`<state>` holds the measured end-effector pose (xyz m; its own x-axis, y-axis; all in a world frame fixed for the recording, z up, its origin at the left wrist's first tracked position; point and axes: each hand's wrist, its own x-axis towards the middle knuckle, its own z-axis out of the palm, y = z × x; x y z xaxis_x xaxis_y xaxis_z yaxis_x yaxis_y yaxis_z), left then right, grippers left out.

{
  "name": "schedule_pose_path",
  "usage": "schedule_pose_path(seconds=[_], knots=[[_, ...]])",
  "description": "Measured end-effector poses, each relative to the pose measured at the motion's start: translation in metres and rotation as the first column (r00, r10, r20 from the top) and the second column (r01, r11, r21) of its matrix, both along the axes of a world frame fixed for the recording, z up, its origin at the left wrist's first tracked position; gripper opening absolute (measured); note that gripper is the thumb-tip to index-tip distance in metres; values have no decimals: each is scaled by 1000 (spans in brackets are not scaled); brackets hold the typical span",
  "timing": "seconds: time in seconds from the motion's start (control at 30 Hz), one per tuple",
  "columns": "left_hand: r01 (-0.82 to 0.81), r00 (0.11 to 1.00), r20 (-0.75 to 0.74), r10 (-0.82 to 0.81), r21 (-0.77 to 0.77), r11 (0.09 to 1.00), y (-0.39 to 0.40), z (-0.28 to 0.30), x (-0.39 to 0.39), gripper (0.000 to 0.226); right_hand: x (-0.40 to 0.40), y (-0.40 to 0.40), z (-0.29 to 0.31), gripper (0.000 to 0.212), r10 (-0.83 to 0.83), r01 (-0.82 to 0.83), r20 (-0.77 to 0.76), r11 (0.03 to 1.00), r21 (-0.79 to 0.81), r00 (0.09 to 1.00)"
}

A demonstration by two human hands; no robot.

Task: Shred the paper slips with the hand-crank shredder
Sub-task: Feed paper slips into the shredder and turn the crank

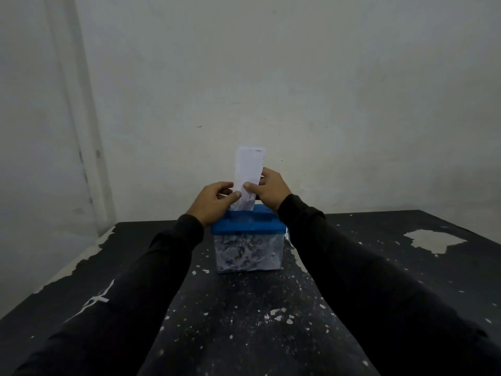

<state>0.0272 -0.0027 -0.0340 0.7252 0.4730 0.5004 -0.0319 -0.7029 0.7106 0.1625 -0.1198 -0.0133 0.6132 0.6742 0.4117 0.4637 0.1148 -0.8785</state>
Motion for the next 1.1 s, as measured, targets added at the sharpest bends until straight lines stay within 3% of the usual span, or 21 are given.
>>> schedule_pose_path(seconds=[0.03,0.1,0.27,0.4,0.5,0.73,0.8,0.9,1.0,1.1], knots=[[-4,1000,13,4,39,999,0,-1,0,15,-2,1,-1,40,15,-14,31,1000,-24,999],[-31,999,21,29,98,995,-1,-6,0,34,-5,3,-2,32,42,-38,64,997,-62,997],[-73,996,59,66,119,990,-5,-8,-2,41,-1,-1,-2,26,-59,79,167,990,-114,984],[-66,996,71,56,141,988,-3,-11,-4,49,-4,-5,-4,23,-38,65,207,990,-126,978],[-59,998,47,51,184,981,2,-12,-4,47,-2,-10,-5,24,-48,66,154,992,-112,987],[-69,998,23,65,271,960,5,-23,-2,36,-3,-22,-4,19,32,6,231,987,-163,972],[-74,997,27,69,281,957,5,-24,-1,36,5,-30,-6,35,-50,115,324,976,-183,945],[-78,997,40,69,306,949,4,-26,0,36,20,-59,-13,62,-112,271,426,903,-334,898],[-69,997,39,60,302,951,6,-30,1,37,23,-83,-34,78,-19,169,293,850,-499,956],[-83,996,52,71,278,957,4,-32,2,35,21,-87,-53,87,5,116,256,884,-453,967]])
